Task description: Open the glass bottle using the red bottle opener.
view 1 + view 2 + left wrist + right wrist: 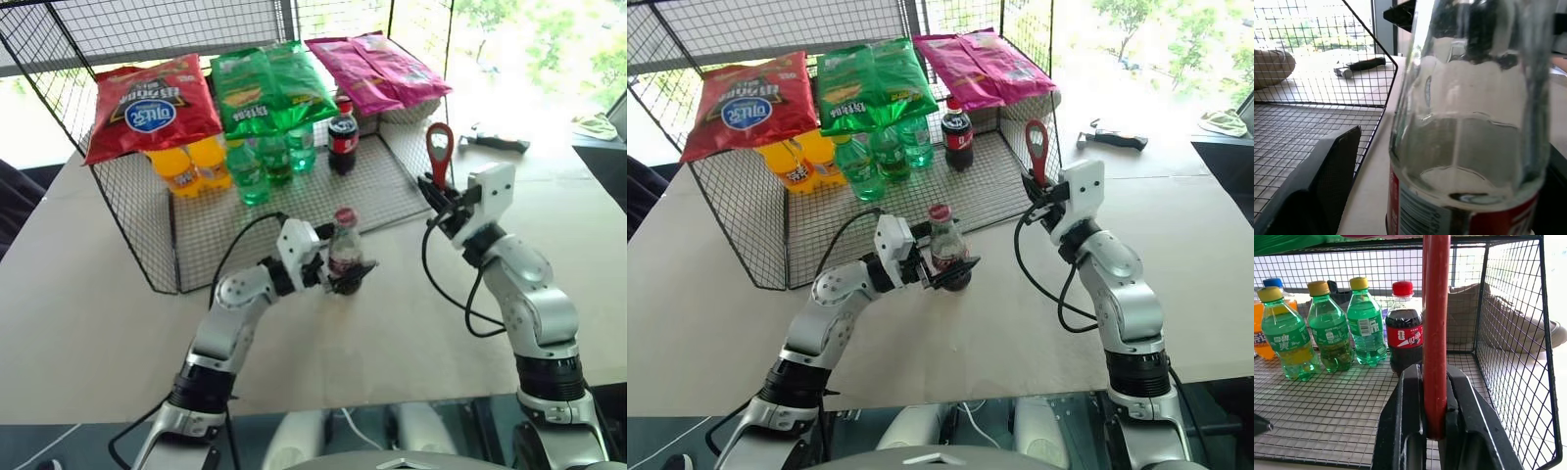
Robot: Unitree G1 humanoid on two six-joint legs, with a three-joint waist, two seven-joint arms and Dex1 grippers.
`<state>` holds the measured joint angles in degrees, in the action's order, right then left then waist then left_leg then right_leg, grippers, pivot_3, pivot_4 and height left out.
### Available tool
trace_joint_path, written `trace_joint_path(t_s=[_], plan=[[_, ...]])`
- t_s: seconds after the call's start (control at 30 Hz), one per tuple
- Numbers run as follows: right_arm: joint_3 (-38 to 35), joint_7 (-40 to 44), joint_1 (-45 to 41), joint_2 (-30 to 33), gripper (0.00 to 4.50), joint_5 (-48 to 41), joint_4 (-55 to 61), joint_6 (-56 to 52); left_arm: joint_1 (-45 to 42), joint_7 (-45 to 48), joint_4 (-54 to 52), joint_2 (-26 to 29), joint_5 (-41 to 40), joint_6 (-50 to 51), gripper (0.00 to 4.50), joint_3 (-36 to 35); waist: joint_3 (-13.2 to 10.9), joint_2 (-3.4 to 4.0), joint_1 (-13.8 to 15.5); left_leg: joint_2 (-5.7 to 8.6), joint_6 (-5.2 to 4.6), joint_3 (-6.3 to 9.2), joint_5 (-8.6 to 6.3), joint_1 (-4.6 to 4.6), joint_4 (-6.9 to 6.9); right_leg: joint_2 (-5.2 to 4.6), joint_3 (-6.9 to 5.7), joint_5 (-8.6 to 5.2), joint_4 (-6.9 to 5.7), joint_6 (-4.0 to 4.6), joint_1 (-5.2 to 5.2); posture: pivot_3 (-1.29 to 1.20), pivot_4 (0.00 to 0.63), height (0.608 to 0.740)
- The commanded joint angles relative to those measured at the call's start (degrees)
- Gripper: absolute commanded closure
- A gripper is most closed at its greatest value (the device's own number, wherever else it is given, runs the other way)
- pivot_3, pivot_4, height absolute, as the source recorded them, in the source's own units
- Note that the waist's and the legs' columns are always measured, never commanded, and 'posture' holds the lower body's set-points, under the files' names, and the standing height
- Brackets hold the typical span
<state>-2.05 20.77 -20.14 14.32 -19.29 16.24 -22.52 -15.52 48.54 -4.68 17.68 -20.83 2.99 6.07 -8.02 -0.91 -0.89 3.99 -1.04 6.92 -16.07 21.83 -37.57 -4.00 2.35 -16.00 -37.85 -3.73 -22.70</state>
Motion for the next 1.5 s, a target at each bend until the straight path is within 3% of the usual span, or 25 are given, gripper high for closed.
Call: trace_joint_path(t_s=[0.03, 0.23, 0.77, 0.97, 1.3, 1.5], plan=[[-0.7, 0.0, -1.2, 0.2, 4.50, -0.4, 1.6, 0.3, -0.7, -0.1, -4.5, -0.9, -3.1, -2.2, 0.02, -2.3, 0.0, 0.00, 0.0, 0.00, 0.00, 0.00, 0.00, 0.01, 0.00, 0.00, 0.00, 0.00, 0.00, 0.00, 0.00, 0.00, 0.150, 0.740], [-0.6, 0.2, -1.3, 0.3, 4.50, -0.3, 1.1, 0.5, 0.7, 2.8, -7.4, 0.0, -6.8, 0.8, 0.02, -1.6, 0.0, 0.00, 0.0, 0.00, 0.00, -0.01, 0.00, 0.01, 0.00, 0.00, 0.00, 0.00, 0.01, 0.00, 0.01, 0.00, 0.150, 0.740], [-0.3, 0.6, -1.7, 0.5, 4.50, 0.0, 0.4, 0.9, 1.6, 4.4, -6.5, 0.2, -6.8, 1.3, 0.02, -1.2, 0.0, 0.00, 0.0, 0.00, 0.00, 0.00, 0.00, 0.00, 0.00, 0.03, 0.00, 0.00, 0.01, 0.00, 0.01, 0.00, 0.150, 0.740], [0.0, 1.0, -1.8, 0.6, 4.50, 0.3, 0.1, 1.1, 1.6, 4.0, -6.0, -0.5, -6.3, -0.2, 2.39, -1.4, 0.0, 0.00, 0.0, 0.00, 0.00, -0.01, 0.00, 0.00, 0.00, 0.02, 0.00, 0.00, 0.01, 0.00, 0.01, 0.00, 0.150, 0.740], [2.5, 3.4, -1.4, 1.9, 4.50, 2.9, 1.3, 4.0, 2.1, 4.1, -5.7, -0.3, -5.7, -0.8, 2.47, -1.0, 0.0, 0.00, 0.0, 0.00, 0.00, -0.01, 0.00, -0.01, 0.00, 0.03, 0.00, 0.00, 0.01, 0.00, 0.01, 0.00, 0.150, 0.740], [8.7, 7.7, 3.2, 6.7, 4.50, 12.0, 2.8, 16.4, 2.1, 4.2, -5.4, -0.6, -6.0, -0.8, 2.47, -0.8, 0.0, 0.00, 0.1, 0.00, 0.00, 0.01, 0.00, 0.00, 0.01, 0.05, -0.03, 0.00, 0.05, 0.00, 0.01, 0.00, 0.150, 0.740]])
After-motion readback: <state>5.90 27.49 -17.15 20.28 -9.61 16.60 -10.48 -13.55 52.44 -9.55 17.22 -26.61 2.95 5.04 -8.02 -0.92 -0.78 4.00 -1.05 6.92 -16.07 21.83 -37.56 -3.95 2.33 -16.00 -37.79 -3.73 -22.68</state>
